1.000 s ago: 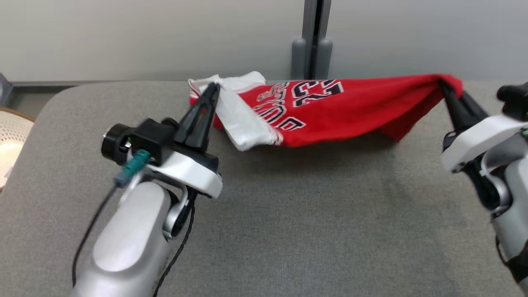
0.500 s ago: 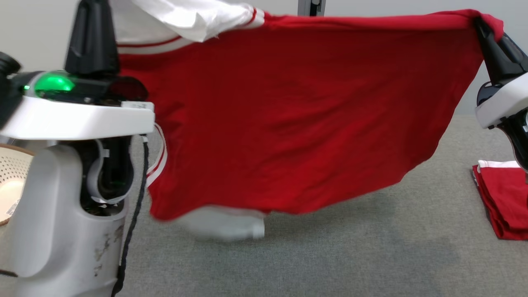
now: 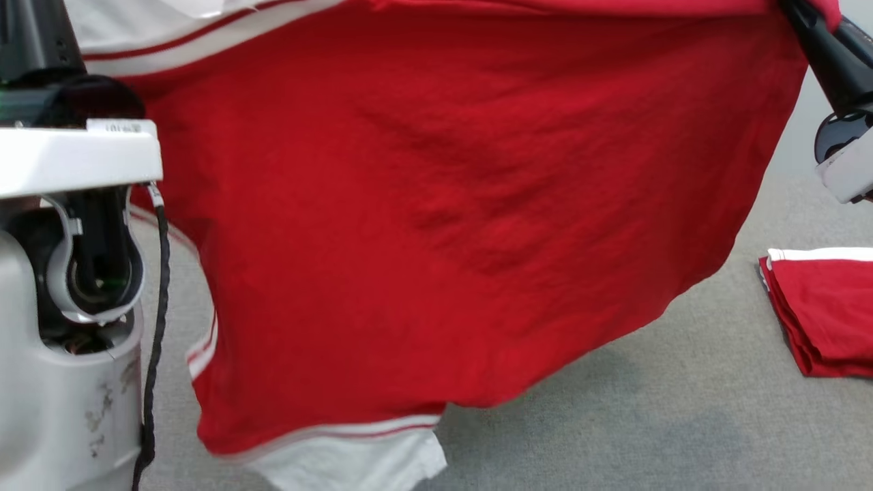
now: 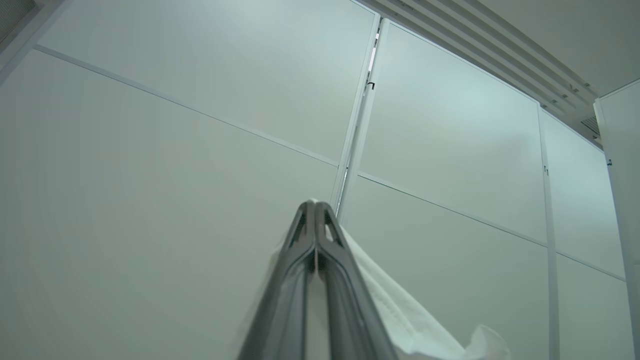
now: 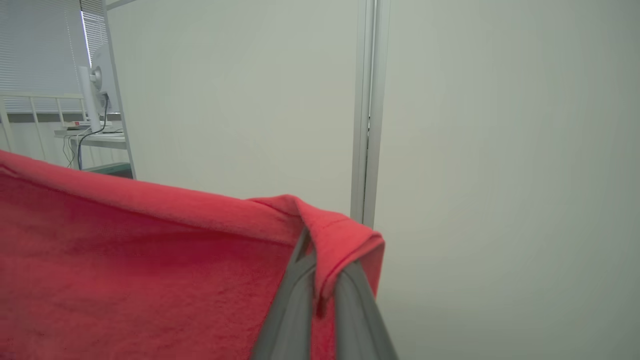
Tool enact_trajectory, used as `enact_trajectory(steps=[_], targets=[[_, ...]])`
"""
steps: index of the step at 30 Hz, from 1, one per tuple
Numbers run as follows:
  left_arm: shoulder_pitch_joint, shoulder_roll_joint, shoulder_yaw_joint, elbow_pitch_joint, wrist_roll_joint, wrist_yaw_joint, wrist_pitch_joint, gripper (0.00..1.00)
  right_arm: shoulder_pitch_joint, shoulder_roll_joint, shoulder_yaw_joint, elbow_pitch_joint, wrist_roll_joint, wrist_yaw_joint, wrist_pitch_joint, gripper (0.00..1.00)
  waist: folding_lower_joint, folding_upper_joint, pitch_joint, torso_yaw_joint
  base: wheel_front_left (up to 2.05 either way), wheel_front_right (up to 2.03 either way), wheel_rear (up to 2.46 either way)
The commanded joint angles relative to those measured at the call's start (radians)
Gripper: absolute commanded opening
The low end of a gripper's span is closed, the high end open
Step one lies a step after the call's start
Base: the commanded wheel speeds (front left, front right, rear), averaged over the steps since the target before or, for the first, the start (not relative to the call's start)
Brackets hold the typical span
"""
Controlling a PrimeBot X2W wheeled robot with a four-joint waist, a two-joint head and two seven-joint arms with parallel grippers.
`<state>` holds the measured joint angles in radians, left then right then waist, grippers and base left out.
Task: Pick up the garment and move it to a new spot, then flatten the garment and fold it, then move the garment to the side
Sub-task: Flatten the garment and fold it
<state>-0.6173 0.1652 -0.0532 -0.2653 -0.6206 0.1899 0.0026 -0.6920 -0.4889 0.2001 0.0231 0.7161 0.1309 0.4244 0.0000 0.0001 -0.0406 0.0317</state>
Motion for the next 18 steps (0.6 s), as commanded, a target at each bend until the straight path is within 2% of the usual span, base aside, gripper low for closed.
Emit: enact_trajectory(steps=[1,6,11,15,18], targets=[[-0.018,0.0,0.006,0.008,-0.008,0.005,0.008,0.0,0.003,0.0,-0.007,-0.002,-0.004,0.0,0.012,0.0,0.0,-0.0001,0.019,-0.01,0.0,0.0,0.0],[-0.124,0.04,0.039,0.083,-0.014,0.007,0.038,0.0,-0.097,0.016,-0.037,0.01,-0.053,0.0,0.094,0.0,0.0,-0.0001,0.149,-0.033,0.0,0.0,0.0],[-0.344,0.061,0.039,0.244,-0.017,-0.012,0.04,0.0,-0.301,0.031,-0.009,0.098,-0.115,-0.001,0.078,0.0,0.0,-0.0001,0.315,-0.041,0.0,0.0,0.0],[-0.56,0.062,0.018,0.415,0.012,-0.036,0.0,0.0,-0.518,0.067,0.026,0.225,-0.161,-0.001,-0.012,0.0,0.0,-0.0001,0.456,-0.042,0.0,0.0,0.0],[-0.72,0.053,0.016,0.566,0.021,-0.054,-0.059,0.0,-0.664,0.08,0.09,0.332,-0.204,-0.001,-0.138,0.0,0.0,-0.0001,0.526,-0.036,0.0,0.0,0.0]])
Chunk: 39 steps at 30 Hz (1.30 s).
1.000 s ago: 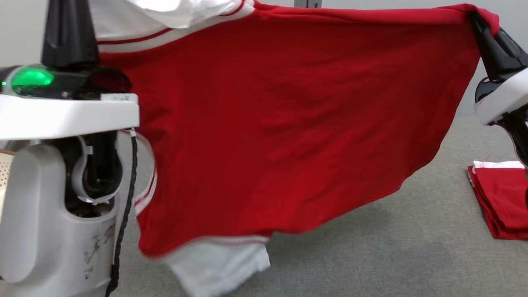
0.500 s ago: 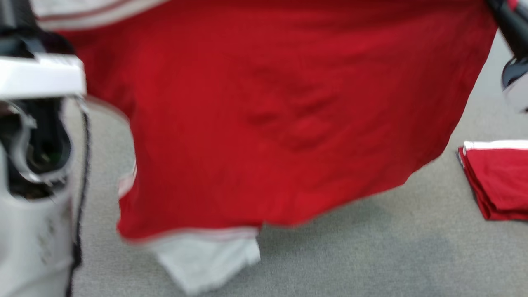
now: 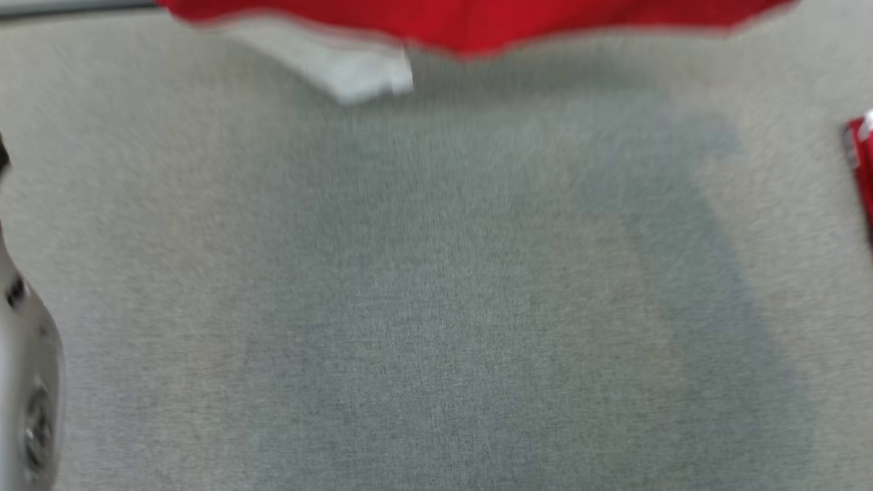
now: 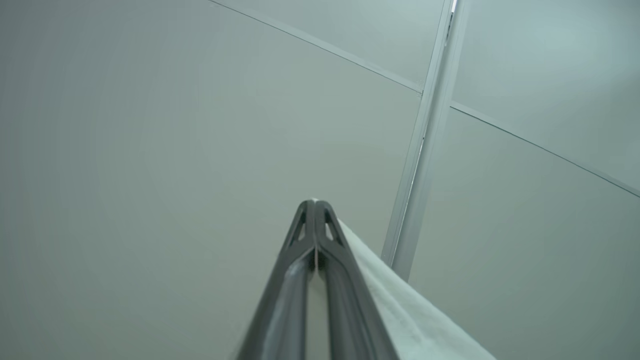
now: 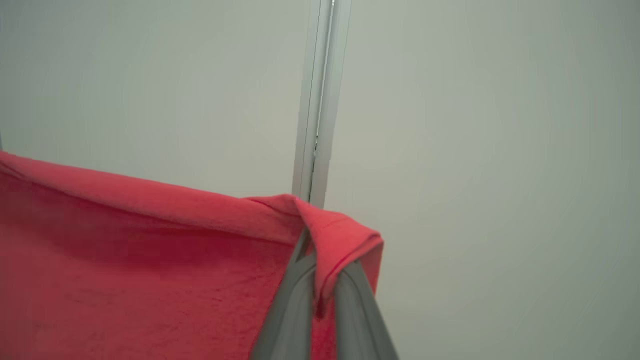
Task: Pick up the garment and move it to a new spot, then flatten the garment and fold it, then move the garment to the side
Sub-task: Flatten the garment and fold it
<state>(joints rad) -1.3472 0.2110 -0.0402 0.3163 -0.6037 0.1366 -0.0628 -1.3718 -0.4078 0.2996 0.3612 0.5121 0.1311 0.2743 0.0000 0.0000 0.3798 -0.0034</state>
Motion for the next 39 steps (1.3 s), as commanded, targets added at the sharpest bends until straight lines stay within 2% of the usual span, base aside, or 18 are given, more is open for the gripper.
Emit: enact_trajectory(steps=[1,3,5,6,8,11,15,21,22,31,39], targets=[[-0.035,0.006,0.007,0.038,0.011,-0.004,-0.025,0.0,-0.029,-0.018,0.04,0.02,-0.035,-0.001,-0.052,0.0,0.0,0.0,0.12,0.0,0.0,0.0,0.0],[-0.11,-0.005,0.0,0.133,0.018,-0.023,-0.072,0.0,-0.095,-0.034,0.095,0.1,-0.071,-0.002,-0.178,0.0,0.0,0.0,0.145,0.006,0.0,0.0,0.0],[-0.178,-0.004,-0.013,0.209,0.04,-0.04,-0.122,0.0,-0.139,-0.013,0.123,0.178,-0.077,-0.001,-0.278,0.0,0.0,0.0,0.17,0.009,0.0,0.0,0.0],[-0.225,-0.003,-0.022,0.262,0.055,-0.063,-0.163,0.0,-0.174,0.003,0.139,0.243,-0.073,-0.001,-0.371,0.0,0.0,0.0,0.193,0.014,0.0,0.0,0.0],[-0.247,-0.012,-0.02,0.301,0.063,-0.091,-0.188,0.0,-0.18,0.017,0.161,0.301,-0.068,-0.001,-0.446,0.0,0.0,0.0,0.208,0.02,0.0,0.0,0.0],[-0.245,-0.024,-0.008,0.322,0.08,-0.143,-0.201,0.0,-0.157,0.038,0.192,0.372,-0.031,-0.001,-0.497,0.0,0.0,0.0,0.223,0.03,0.0,0.0,0.0],[-0.159,-0.064,0.024,0.304,0.12,-0.198,-0.201,0.0,-0.101,0.048,0.244,0.442,0.017,-0.001,-0.523,0.0,0.0,0.0,0.238,0.051,0.0,0.0,0.0],[0.039,-0.103,0.022,0.289,0.203,-0.245,-0.202,0.0,0.05,0.059,0.316,0.513,0.12,-0.001,-0.534,0.0,0.0,0.0,0.205,0.073,0.0,0.0,0.0],[0.039,-0.103,0.022,0.289,0.203,-0.245,-0.202,0.0,0.05,0.059,0.316,0.513,0.12,-0.001,-0.534,0.0,0.0,0.0,0.205,0.073,0.0,0.0,0.0],[0.39,-0.104,0.014,0.258,0.253,-0.269,-0.202,0.0,0.283,0.056,0.427,0.529,0.33,-0.001,-0.507,0.0,0.0,0.0,0.058,0.081,0.0,0.0,0.0],[0.65,-0.048,-0.08,0.307,0.253,-0.266,-0.202,0.0,0.461,0.018,0.552,0.519,0.447,-0.001,-0.452,0.0,0.0,0.0,-0.109,0.092,0.0,0.0,0.0]])
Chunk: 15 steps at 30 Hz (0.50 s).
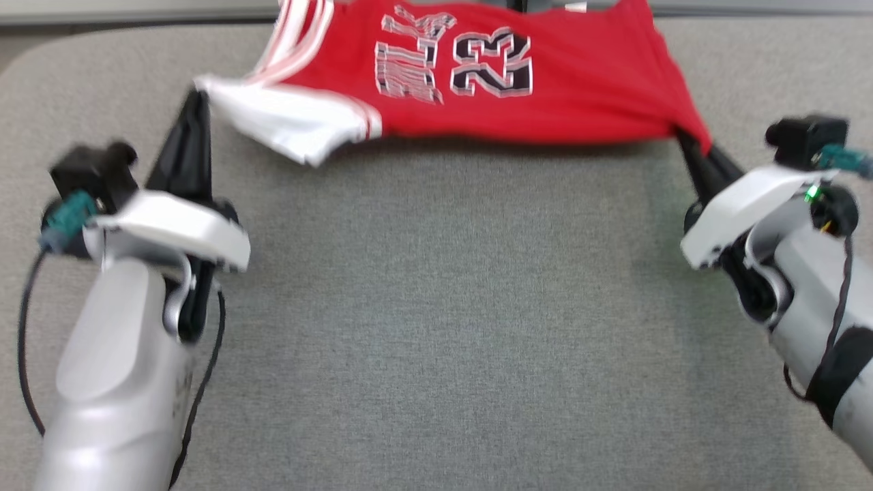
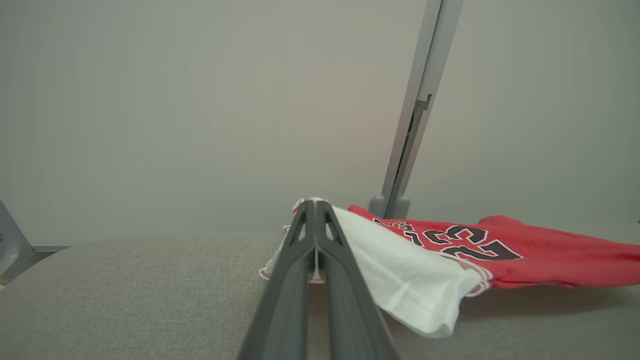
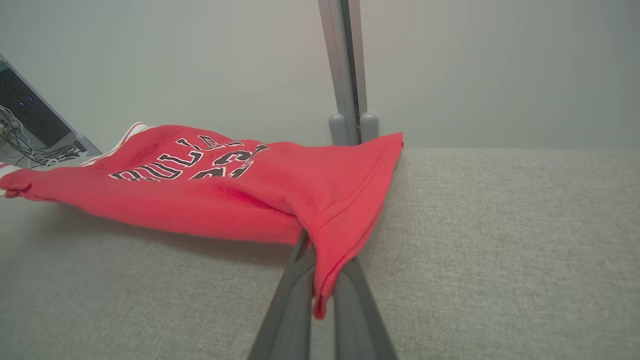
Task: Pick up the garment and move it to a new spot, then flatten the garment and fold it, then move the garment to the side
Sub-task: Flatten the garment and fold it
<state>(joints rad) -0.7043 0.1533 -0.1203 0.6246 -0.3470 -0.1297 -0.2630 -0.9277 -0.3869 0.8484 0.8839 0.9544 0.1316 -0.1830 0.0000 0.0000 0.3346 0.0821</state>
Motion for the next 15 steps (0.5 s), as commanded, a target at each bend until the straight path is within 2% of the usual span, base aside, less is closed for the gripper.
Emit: enact_trajectory(steps=[1,6,15], targets=[[0.029,0.022,-0.012,0.01,-0.008,0.001,-0.002,0.0,0.035,-0.006,0.017,-0.007,0.019,-0.002,0.011,0.0,0.0,0.0,-0.082,0.007,0.0,0.0,0.0],[0.149,0.062,-0.091,0.056,-0.06,0.0,0.013,0.0,0.124,-0.023,0.089,-0.015,0.076,-0.002,0.047,0.0,0.0,0.0,-0.177,0.015,0.0,0.0,0.0],[0.322,0.175,-0.225,-0.023,-0.178,0.0,0.096,0.0,0.229,-0.073,0.207,-0.061,0.157,-0.002,0.137,0.0,0.0,0.0,-0.279,0.038,0.0,0.0,0.0]])
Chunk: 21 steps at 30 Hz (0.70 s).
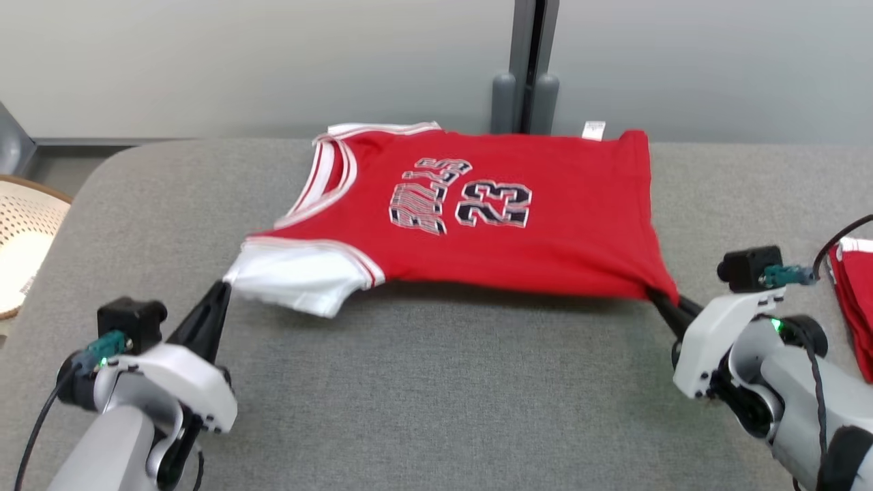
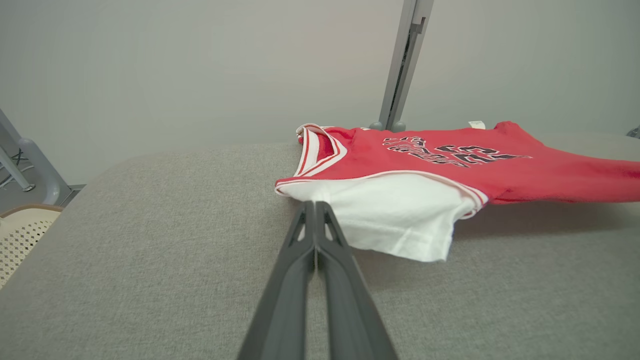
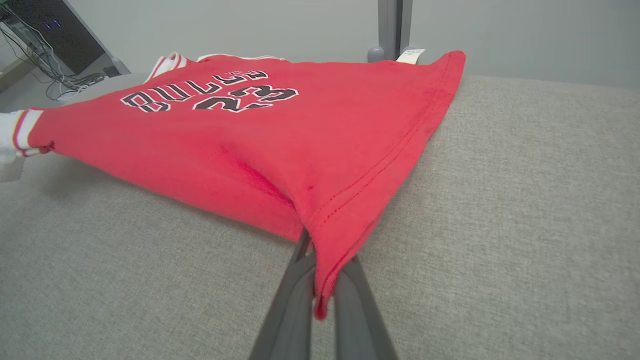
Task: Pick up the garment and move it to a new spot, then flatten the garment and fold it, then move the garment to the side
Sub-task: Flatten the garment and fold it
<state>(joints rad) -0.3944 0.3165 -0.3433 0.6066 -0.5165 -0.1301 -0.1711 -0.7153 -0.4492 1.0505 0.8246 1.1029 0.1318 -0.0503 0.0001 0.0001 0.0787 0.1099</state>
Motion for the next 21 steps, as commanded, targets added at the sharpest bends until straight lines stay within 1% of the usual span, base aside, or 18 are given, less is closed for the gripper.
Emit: enact_trajectory(steps=[1,6,11,12,13,21], targets=[[0.032,0.026,-0.014,-0.019,-0.018,0.001,0.016,0.0,0.026,-0.017,0.018,-0.011,0.018,-0.002,0.017,0.0,-0.0001,-0.0001,-0.032,0.013,0.0,0.0,0.0],[0.131,0.093,-0.064,-0.099,-0.074,0.001,0.089,0.0,0.069,-0.048,0.078,-0.051,0.062,-0.002,0.069,0.0,-0.0001,-0.0001,-0.08,0.018,0.0,0.0,0.0],[0.223,0.158,-0.102,-0.224,-0.137,0.001,0.179,0.0,0.088,-0.083,0.127,-0.11,0.11,-0.002,0.123,0.0,-0.0001,-0.0001,-0.11,0.019,0.0,0.0,0.0],[0.24,0.171,-0.106,-0.249,-0.148,0.001,0.197,0.0,0.092,-0.092,0.135,-0.121,0.12,-0.002,0.134,0.0,-0.0001,-0.0001,-0.114,0.019,0.0,0.0,0.0],[0.24,0.171,-0.106,-0.249,-0.148,0.001,0.197,0.0,0.092,-0.092,0.135,-0.121,0.12,-0.002,0.134,0.0,-0.0001,-0.0001,-0.114,0.019,0.0,0.0,0.0],[0.352,0.258,-0.125,-0.443,-0.261,0.001,0.33,0.0,0.113,-0.169,0.18,-0.211,0.179,-0.002,0.216,0.0,-0.0001,-0.0001,-0.135,0.016,0.0,0.0,0.0]])
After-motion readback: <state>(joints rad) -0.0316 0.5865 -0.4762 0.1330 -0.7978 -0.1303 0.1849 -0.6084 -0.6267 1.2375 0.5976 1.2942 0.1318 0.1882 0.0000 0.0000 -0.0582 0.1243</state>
